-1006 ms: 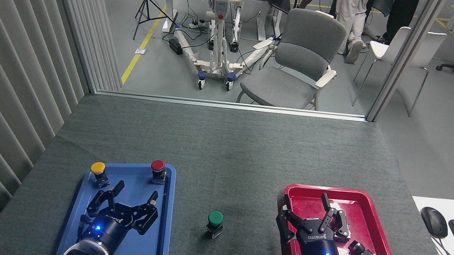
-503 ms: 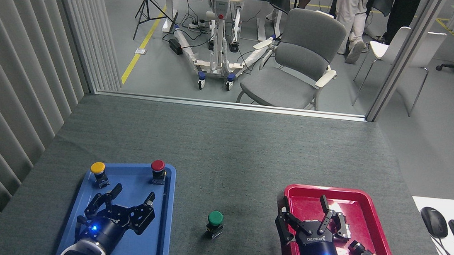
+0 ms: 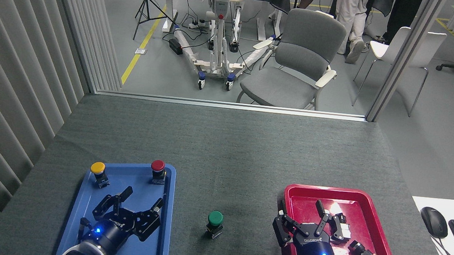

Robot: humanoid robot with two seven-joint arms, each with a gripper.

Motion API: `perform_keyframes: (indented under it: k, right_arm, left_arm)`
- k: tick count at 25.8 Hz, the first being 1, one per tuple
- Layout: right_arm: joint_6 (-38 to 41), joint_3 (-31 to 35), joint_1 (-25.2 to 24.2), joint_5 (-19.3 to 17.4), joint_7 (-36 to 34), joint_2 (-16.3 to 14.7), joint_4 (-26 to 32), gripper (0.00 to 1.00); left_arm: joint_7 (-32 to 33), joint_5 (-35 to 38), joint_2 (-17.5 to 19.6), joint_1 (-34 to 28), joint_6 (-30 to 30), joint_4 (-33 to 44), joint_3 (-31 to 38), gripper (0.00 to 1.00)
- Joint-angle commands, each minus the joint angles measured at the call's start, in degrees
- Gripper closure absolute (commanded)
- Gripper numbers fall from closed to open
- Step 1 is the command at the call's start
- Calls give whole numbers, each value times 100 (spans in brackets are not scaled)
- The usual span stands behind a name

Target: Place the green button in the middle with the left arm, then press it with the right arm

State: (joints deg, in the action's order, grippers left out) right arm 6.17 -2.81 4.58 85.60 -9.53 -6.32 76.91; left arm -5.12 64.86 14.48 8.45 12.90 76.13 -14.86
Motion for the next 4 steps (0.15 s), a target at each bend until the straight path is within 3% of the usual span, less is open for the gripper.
perform_keyframes:
  k: [1,4]
  right_arm:
    - [7,0,-1,-43,13,-10,0,5]
    - [7,0,-1,-69,13,-10,0,5]
  left_arm:
    - [2,1,-16,-19,19,-11,-17,0]
    - [2,9,-7,-28,19,-20,-17,0]
